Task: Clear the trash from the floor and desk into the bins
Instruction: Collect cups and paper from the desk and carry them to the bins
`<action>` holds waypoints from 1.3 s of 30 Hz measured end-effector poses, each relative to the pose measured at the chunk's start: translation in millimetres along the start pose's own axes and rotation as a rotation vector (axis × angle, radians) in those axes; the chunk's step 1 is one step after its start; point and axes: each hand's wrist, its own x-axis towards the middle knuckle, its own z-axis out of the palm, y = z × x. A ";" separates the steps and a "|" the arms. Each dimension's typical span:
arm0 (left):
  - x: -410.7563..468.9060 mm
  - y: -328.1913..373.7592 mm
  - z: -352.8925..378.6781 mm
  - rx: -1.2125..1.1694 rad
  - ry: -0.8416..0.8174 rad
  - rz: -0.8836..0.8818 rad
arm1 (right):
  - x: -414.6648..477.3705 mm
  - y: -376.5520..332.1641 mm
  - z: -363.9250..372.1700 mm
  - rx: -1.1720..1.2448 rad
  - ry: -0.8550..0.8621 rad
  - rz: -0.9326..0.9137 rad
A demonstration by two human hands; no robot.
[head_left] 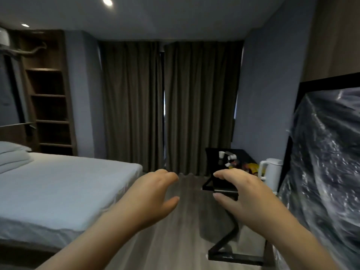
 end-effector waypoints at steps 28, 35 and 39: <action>360.6 -150.3 184.9 -0.234 -0.050 0.286 | 269.2 178.3 127.5 -0.209 0.027 0.331; 438.0 -200.2 237.5 -0.270 -0.109 0.302 | 341.6 218.7 175.1 -0.206 -0.019 0.387; 485.2 -215.9 270.8 -0.270 -0.112 0.314 | 377.3 256.3 200.1 -0.199 -0.021 0.403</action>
